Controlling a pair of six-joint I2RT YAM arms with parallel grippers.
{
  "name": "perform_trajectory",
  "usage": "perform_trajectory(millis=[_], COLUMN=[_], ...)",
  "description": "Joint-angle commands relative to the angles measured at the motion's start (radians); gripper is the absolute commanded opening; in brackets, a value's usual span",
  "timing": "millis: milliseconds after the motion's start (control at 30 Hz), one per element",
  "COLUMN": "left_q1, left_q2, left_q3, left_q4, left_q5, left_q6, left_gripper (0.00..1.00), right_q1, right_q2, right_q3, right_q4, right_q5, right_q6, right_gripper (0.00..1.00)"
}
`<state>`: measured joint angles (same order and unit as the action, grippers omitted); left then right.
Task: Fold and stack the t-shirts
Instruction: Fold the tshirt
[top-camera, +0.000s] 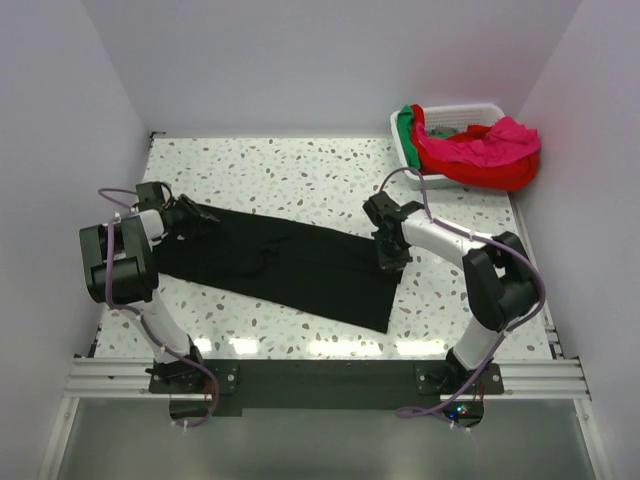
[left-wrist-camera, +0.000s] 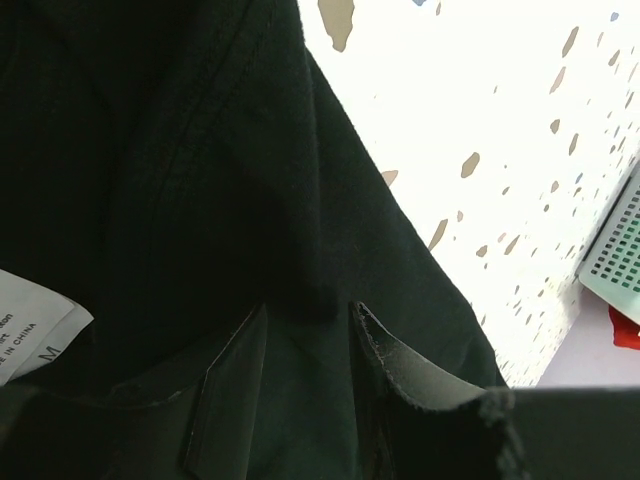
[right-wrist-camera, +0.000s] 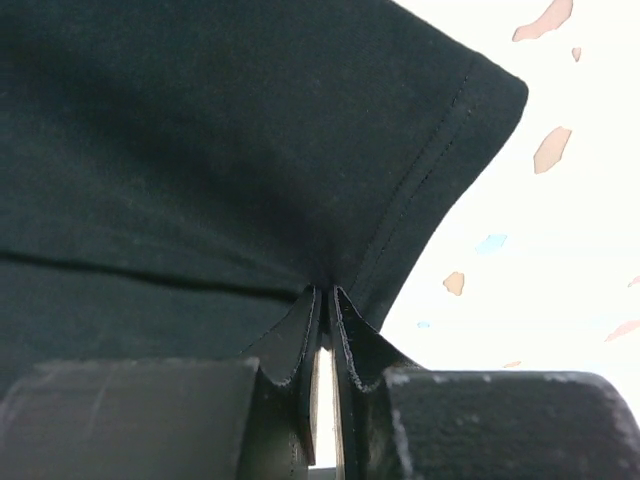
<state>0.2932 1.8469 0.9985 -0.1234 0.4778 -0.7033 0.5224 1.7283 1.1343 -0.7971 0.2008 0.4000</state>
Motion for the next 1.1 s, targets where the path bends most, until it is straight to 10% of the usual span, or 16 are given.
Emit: perform_trajectory(millis=[0, 267, 533, 1067], left_q1=[-0.002, -0.002, -0.002, -0.04], left_q2=[0.058, 0.077, 0.061, -0.132], left_q3=[0.002, 0.023, 0.061, 0.097], left_q4=[-0.002, -0.007, -0.025, -0.104], left_q5=[-0.08, -0.074, -0.074, -0.096], left_q6=[0.045, 0.056, 0.064, 0.03], left_gripper=[0.44, 0.44, 0.44, 0.46], right_q1=[-0.001, 0.017, 0.031, -0.005], right_q2=[-0.064, -0.041, -0.055, 0.007], right_q3=[-0.013, -0.019, 0.005, 0.148], right_q4=[-0.054, -0.048, -0.059, 0.002], right_q5=[-0.027, -0.112, -0.133, -0.029], right_q6=[-0.006, -0.012, -0.007, -0.089], right_gripper=[0.08, 0.11, 0.52, 0.47])
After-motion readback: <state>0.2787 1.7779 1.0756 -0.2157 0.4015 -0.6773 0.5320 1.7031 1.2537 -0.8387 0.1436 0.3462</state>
